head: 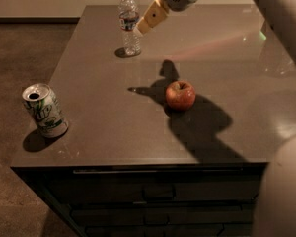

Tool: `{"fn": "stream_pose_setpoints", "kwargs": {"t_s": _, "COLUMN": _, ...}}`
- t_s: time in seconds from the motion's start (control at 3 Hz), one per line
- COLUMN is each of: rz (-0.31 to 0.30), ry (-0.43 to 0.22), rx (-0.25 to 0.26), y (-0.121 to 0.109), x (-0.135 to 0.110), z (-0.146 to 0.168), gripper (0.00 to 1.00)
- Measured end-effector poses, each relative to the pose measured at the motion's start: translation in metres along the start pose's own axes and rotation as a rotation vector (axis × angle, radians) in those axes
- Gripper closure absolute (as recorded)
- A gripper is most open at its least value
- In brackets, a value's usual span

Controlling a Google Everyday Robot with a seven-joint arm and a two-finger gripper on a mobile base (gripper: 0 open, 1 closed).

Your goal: Move water bottle near 7up can

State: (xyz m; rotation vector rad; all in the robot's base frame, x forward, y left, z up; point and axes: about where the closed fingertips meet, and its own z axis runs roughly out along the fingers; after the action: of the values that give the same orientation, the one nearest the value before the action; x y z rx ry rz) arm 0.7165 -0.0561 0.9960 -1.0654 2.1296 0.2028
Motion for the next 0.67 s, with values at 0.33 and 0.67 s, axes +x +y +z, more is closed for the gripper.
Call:
{"fn": "stream_pose_setpoints", "kwargs": {"t_s": 0.33, "rz": 0.028, "ry": -0.036, "rx": -0.009, "y": -0.010, "x": -0.022, "z": 0.029, "gripper": 0.00}}
{"fn": "stream_pose_setpoints", "kwargs": {"t_s": 0.67, "rz": 0.062, "ry": -0.061, "rx": -0.032, "y": -0.015, "x": -0.042, "z": 0.058, "gripper": 0.00}}
